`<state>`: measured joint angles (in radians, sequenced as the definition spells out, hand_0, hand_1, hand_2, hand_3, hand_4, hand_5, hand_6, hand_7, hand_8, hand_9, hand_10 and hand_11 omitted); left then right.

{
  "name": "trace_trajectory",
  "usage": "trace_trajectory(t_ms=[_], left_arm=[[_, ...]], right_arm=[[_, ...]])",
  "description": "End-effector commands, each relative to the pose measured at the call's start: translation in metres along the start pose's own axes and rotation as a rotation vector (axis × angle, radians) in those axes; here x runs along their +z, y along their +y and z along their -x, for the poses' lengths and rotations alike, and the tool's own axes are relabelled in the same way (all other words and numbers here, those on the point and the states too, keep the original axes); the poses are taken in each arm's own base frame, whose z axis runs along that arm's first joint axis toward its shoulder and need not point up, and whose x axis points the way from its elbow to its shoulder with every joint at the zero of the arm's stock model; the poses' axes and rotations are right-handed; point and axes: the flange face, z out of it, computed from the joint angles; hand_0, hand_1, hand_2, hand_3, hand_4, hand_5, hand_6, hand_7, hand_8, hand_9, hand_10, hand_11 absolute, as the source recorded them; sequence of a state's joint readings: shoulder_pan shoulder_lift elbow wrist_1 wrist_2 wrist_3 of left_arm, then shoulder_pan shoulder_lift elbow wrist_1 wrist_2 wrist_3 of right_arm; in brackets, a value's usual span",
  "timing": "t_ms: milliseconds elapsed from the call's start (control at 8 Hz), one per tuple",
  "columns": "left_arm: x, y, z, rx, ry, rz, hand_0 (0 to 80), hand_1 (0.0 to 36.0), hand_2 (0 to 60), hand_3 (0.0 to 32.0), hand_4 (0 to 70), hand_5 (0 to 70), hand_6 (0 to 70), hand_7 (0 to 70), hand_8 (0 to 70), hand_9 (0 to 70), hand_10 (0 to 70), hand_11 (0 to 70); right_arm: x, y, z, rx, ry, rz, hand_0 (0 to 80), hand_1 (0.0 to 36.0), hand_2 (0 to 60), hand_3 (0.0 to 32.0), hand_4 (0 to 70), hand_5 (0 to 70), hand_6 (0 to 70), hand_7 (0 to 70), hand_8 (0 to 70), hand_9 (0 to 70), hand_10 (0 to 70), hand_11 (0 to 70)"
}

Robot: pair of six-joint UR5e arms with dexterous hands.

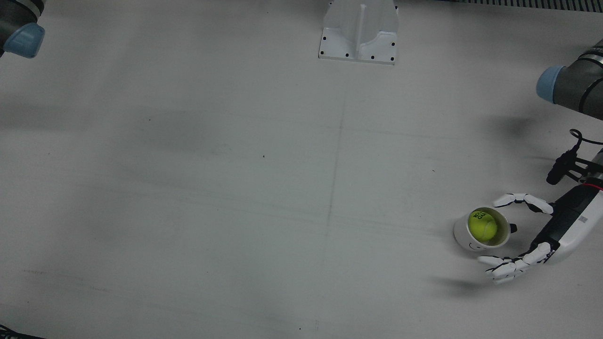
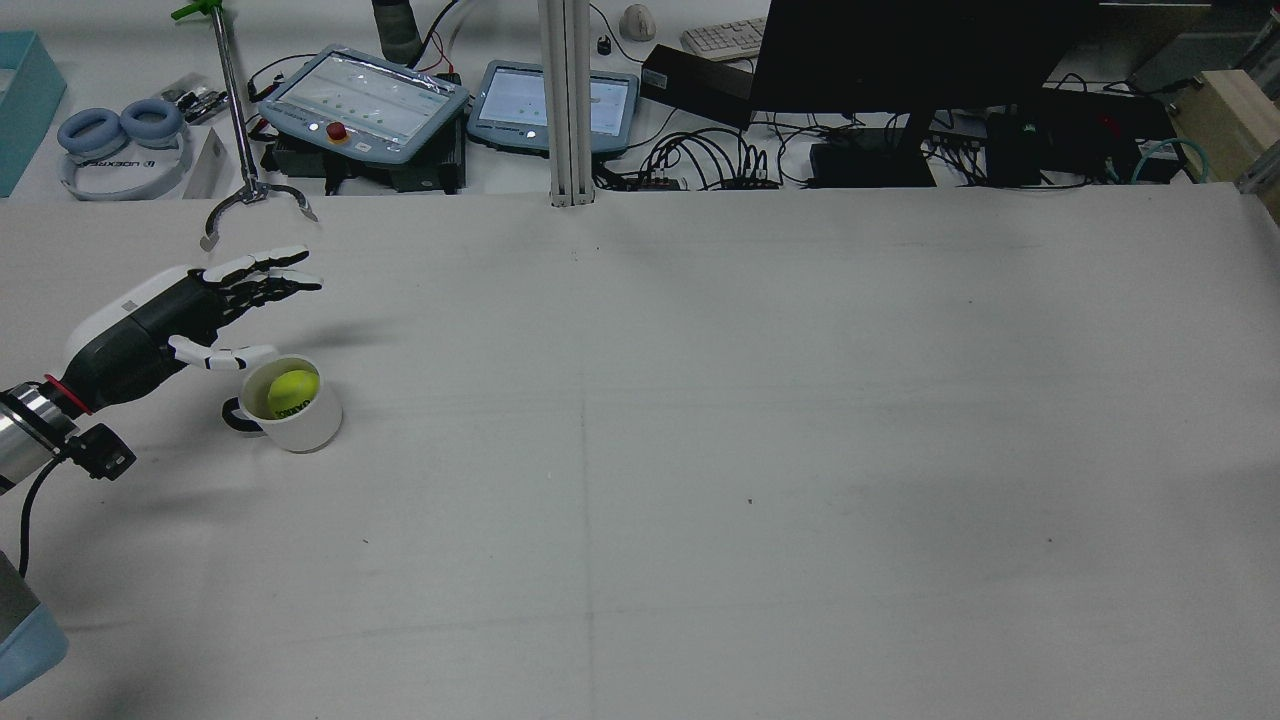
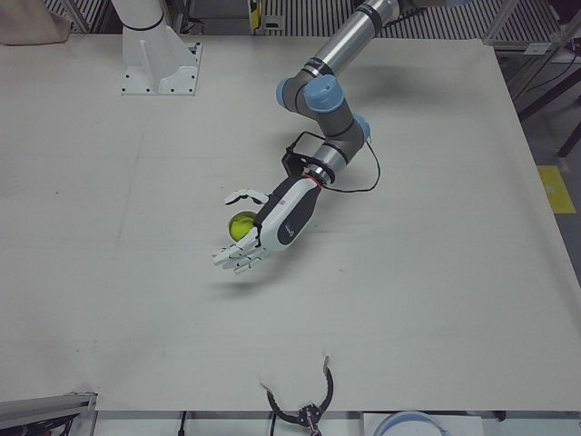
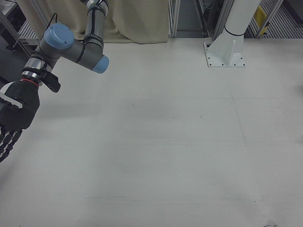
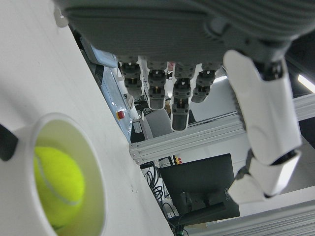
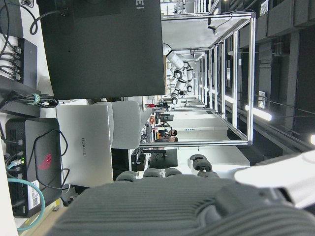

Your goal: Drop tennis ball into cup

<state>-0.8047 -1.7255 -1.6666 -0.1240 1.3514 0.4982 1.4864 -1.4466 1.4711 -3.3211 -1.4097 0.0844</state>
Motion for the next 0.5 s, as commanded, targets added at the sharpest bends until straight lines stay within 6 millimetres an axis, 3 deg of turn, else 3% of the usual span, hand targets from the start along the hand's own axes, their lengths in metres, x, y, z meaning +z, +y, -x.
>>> trace_trajectory(t_ms=[0, 125, 375], left_arm=[[0.0, 0.012, -0.008, -0.005, 0.008, 0.019, 47.7, 17.5, 32.3, 0.0, 16.7, 11.0, 33.1, 23.3, 16.3, 17.5, 11.1, 17.4], [0.0, 0.038, -0.03, -0.038, 0.01, 0.018, 47.9, 17.8, 32.9, 0.0, 17.1, 11.1, 32.9, 23.8, 16.2, 17.6, 10.9, 17.1], [-0.027, -0.001, -0.128, -0.115, 0.124, -0.085, 46.8, 16.3, 32.8, 0.0, 19.3, 9.9, 31.8, 20.9, 13.4, 13.4, 7.6, 12.1]], right_arm=[[0.0, 0.0, 0.0, 0.0, 0.0, 0.0, 0.0, 0.0, 0.0, 0.0, 0.0, 0.0, 0.0, 0.0, 0.0, 0.0, 0.0, 0.0], [0.0, 0.0, 0.0, 0.0, 0.0, 0.0, 0.0, 0.0, 0.0, 0.0, 0.0, 0.0, 0.0, 0.0, 0.0, 0.0, 0.0, 0.0], [0.0, 0.0, 0.0, 0.0, 0.0, 0.0, 0.0, 0.0, 0.0, 0.0, 0.0, 0.0, 0.0, 0.0, 0.0, 0.0, 0.0, 0.0]])
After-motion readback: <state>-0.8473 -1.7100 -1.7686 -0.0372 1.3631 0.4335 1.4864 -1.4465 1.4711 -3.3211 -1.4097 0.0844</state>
